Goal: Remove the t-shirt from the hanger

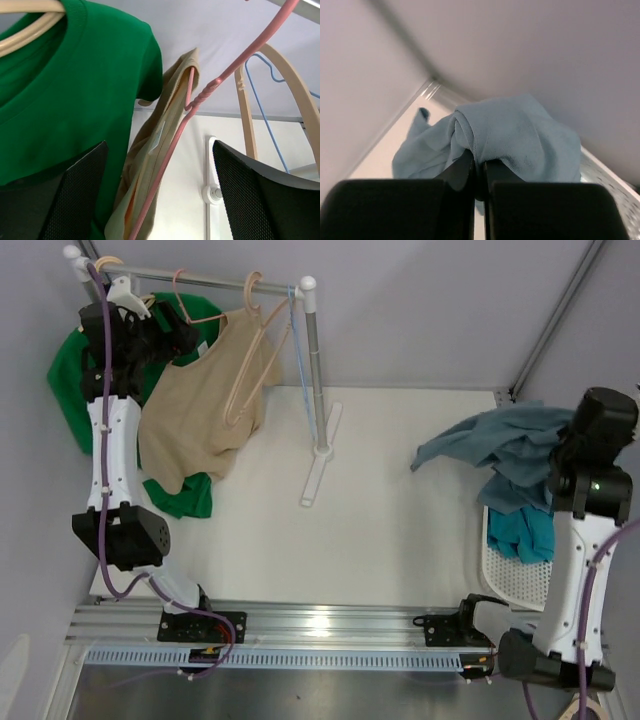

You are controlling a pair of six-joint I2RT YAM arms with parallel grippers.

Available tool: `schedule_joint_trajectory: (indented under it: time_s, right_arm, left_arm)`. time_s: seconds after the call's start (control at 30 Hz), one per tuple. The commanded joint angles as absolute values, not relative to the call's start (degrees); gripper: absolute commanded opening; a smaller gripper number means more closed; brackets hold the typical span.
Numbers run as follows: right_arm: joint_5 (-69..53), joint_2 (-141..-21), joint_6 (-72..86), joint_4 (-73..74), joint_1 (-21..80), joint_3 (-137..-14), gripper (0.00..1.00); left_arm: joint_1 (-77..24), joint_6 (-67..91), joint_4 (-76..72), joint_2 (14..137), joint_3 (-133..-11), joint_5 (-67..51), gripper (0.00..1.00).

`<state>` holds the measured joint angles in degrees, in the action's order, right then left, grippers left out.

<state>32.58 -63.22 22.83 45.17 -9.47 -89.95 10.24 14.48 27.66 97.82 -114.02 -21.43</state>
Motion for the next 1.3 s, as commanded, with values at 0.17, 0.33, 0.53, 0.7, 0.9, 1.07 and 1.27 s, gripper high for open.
schedule_joint_trajectory:
  time_s: [0.17, 0.33, 0.53, 0.7, 0.9, 1.07, 1.27]
  right_arm:
    - [53.6, -62.0, 34.3, 58.8, -18.0, -92.2, 0.00]
    - [51.7, -62.7, 40.2, 58.7, -20.1, -86.1, 1.00]
    - [46.5, -60.1, 37.5, 52.2, -22.5, -85.0, 0.99]
    - [24.0, -62.1, 25.1, 43.9, -21.4, -89.3, 0.99]
    - [18.4, -65.0, 21.2, 44.4, -14.1, -90.5, 1.00]
    - [13.4, -64.3, 19.0, 41.1, -5.3, -86.7, 1.00]
    - [7.2, -62.2, 20.0, 34.4, 5.3, -77.4, 0.99]
  left_arm:
    - [6.4, 12.4, 25.7, 100.8, -120.5, -23.2, 0.78]
    - [3.3, 10.5, 24.3, 100.5, -121.1, -18.5, 0.57]
    - [2.1, 10.4, 28.8, 103.3, -128.5, -16.5, 0.02]
    - [1.8, 10.3, 28.9, 102.1, -128.8, -15.6, 0.01]
    - [0.6, 7.8, 26.9, 96.7, -127.0, -10.7, 0.01]
    - [-2.9, 6.0, 15.7, 88.2, -116.0, -3.5, 0.01]
    - [-5.2, 5.1, 6.3, 75.5, -101.3, 11.5, 0.01]
